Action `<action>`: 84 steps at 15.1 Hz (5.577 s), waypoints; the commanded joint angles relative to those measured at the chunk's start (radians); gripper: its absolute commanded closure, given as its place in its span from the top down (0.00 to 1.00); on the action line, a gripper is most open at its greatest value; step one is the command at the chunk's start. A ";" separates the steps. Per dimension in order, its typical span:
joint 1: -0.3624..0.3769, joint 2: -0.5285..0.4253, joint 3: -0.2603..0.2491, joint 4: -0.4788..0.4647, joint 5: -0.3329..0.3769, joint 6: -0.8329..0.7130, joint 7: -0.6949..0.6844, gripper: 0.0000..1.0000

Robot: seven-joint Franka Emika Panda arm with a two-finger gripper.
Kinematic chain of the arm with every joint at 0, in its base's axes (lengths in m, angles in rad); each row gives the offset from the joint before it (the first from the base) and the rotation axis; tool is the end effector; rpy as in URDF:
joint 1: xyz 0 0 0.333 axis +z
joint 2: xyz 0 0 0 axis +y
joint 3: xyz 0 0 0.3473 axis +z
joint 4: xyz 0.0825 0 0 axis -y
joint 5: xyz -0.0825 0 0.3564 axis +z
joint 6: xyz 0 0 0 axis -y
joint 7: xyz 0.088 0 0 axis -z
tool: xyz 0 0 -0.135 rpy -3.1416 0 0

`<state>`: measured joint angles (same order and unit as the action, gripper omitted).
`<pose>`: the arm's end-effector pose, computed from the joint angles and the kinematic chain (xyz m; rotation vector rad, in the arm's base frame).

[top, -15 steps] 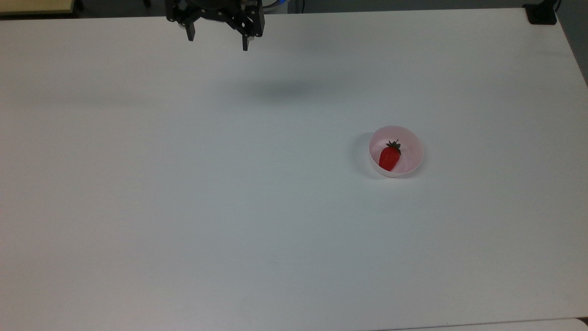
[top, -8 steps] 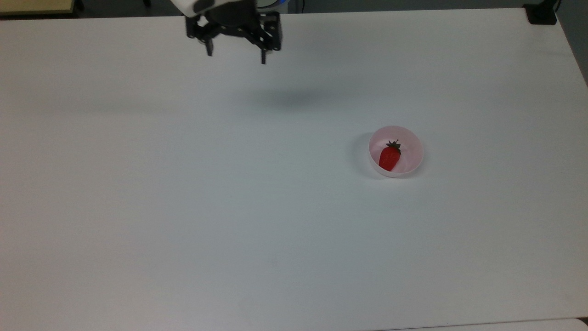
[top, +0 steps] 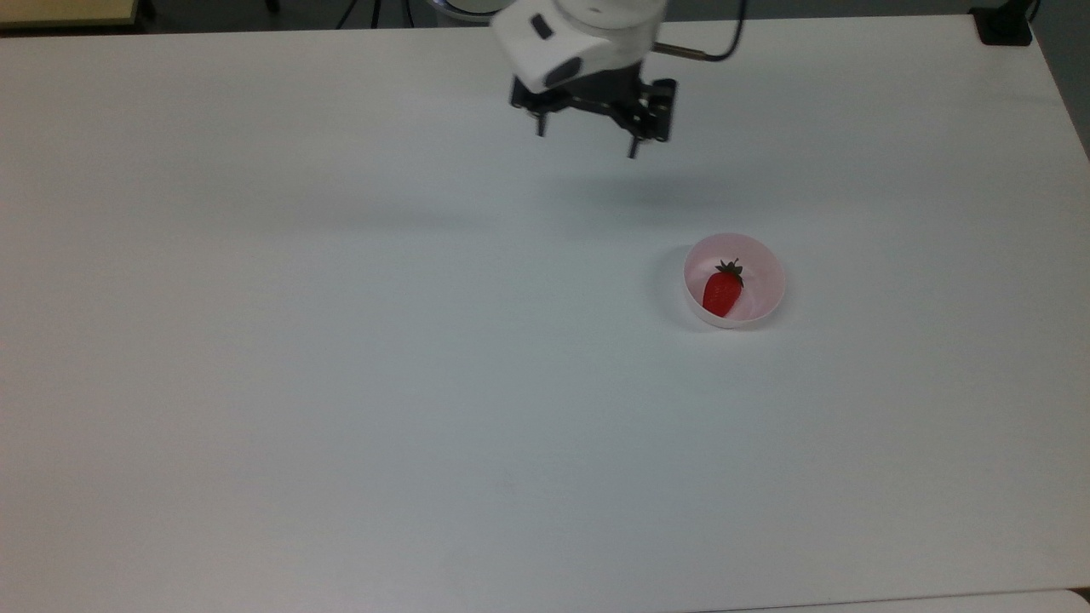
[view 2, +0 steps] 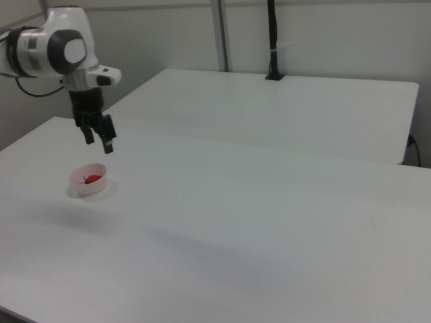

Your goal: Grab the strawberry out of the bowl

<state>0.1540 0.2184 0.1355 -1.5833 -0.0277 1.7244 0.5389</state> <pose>0.5766 0.1608 0.5126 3.0879 -0.3821 -0.1086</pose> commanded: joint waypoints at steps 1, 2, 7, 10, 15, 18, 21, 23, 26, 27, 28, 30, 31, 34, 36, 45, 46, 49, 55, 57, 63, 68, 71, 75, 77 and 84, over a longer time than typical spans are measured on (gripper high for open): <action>0.082 0.077 -0.010 0.034 0.020 0.133 0.209 1.00; 0.102 0.093 -0.010 0.034 0.015 0.153 0.251 0.99; 0.174 0.212 -0.011 0.034 0.008 0.302 0.395 0.93; 0.200 0.255 -0.013 0.034 -0.012 0.339 0.420 0.88; 0.222 0.311 -0.013 0.036 -0.034 0.440 0.483 0.84; 0.225 0.326 -0.013 0.037 -0.037 0.460 0.495 0.81; 0.225 0.338 -0.013 0.054 -0.037 0.468 0.512 0.81; 0.225 0.354 -0.013 0.055 -0.037 0.471 0.520 0.79; 0.231 0.375 -0.013 0.055 -0.057 0.472 0.526 0.79; 0.236 0.381 -0.013 0.055 -0.057 0.474 0.529 0.79; 0.236 0.387 -0.013 0.055 -0.057 0.489 0.529 0.76; 0.236 0.391 -0.013 0.055 -0.058 0.512 0.527 0.64; 0.236 0.391 -0.013 0.055 -0.058 0.514 0.527 0.60; 0.236 0.389 -0.013 0.055 -0.060 0.514 0.520 0.38; 0.236 0.378 -0.013 0.055 -0.067 0.511 0.515 0.28; 0.236 0.262 -0.010 0.055 -0.078 0.365 0.344 0.27; 0.233 0.254 -0.010 0.055 -0.075 0.335 0.289 0.28; 0.198 0.230 -0.016 0.055 -0.075 0.247 0.088 0.28; -0.037 0.213 -0.017 0.039 -0.086 0.181 -0.330 0.28; -0.106 0.226 -0.019 0.017 -0.093 0.190 -0.419 0.28; -0.224 0.276 -0.019 -0.006 -0.155 0.228 -0.563 0.30; -0.231 0.282 -0.019 -0.004 -0.153 0.238 -0.554 0.59; -0.231 0.256 -0.019 0.005 -0.152 0.227 -0.550 0.83; -0.231 0.191 -0.019 0.005 -0.149 0.219 -0.545 1.00; -0.232 0.129 -0.023 0.005 -0.137 0.172 -0.543 1.00; -0.234 -0.105 -0.072 -0.030 -0.083 0.014 -0.330 1.00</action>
<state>-0.0976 0.2177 0.1069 -1.5374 -0.1324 1.7840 0.1515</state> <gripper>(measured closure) 0.000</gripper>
